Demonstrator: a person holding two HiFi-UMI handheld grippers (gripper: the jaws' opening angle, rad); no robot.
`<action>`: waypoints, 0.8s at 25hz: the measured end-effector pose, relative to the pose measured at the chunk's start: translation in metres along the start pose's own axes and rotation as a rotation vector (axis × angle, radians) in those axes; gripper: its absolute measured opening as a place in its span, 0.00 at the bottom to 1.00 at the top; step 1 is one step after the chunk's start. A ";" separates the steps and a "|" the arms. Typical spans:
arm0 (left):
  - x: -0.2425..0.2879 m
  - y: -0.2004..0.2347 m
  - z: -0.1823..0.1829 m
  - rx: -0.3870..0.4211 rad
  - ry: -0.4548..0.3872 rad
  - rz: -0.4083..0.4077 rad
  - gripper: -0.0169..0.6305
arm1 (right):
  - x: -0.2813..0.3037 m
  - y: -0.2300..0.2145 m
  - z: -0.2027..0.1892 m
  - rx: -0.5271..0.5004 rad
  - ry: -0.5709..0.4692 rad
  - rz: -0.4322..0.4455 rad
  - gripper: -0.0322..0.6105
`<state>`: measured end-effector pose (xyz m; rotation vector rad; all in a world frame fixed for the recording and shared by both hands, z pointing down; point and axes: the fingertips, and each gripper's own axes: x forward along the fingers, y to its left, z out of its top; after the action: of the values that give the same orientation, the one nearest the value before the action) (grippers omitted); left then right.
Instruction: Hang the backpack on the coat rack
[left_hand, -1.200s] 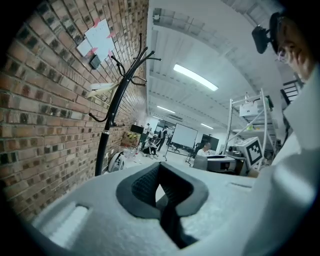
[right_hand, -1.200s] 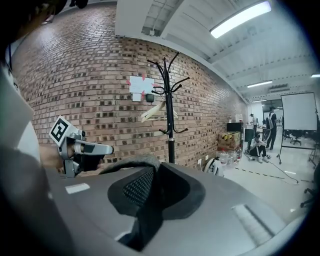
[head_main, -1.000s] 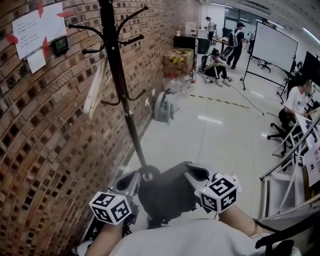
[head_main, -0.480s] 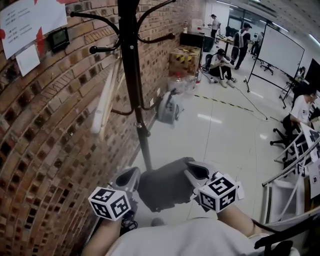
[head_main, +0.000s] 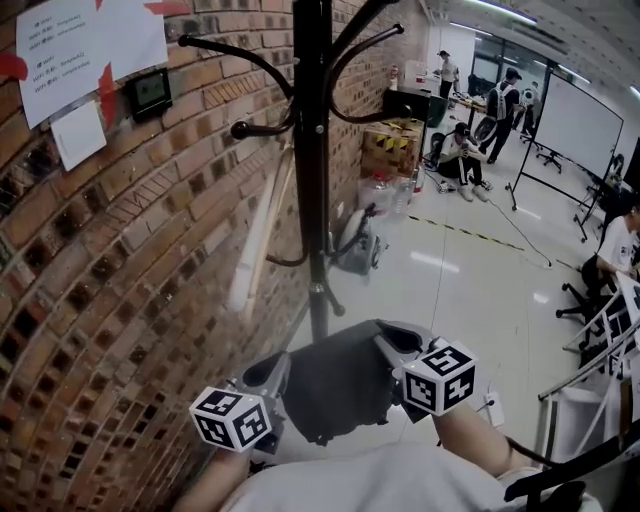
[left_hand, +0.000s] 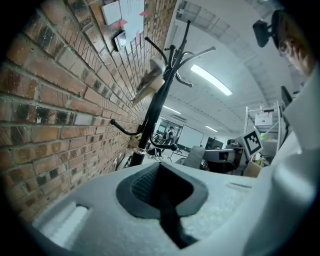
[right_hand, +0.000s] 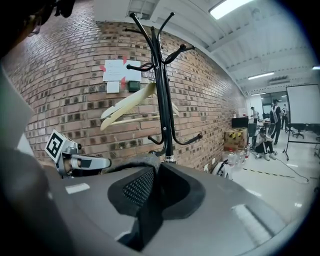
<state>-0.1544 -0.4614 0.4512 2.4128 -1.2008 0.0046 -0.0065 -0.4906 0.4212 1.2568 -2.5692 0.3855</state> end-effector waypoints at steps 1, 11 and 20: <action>0.001 0.005 0.001 -0.003 0.000 0.001 0.03 | 0.006 -0.001 0.002 0.005 0.001 0.000 0.11; 0.017 0.032 0.010 -0.018 -0.006 -0.023 0.03 | 0.051 -0.022 0.024 0.016 0.006 -0.043 0.11; 0.025 0.046 0.002 -0.053 -0.003 -0.018 0.03 | 0.088 -0.050 0.021 0.020 0.043 -0.071 0.11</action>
<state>-0.1736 -0.5054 0.4721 2.3779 -1.1662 -0.0359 -0.0209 -0.5917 0.4372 1.3280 -2.4837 0.4203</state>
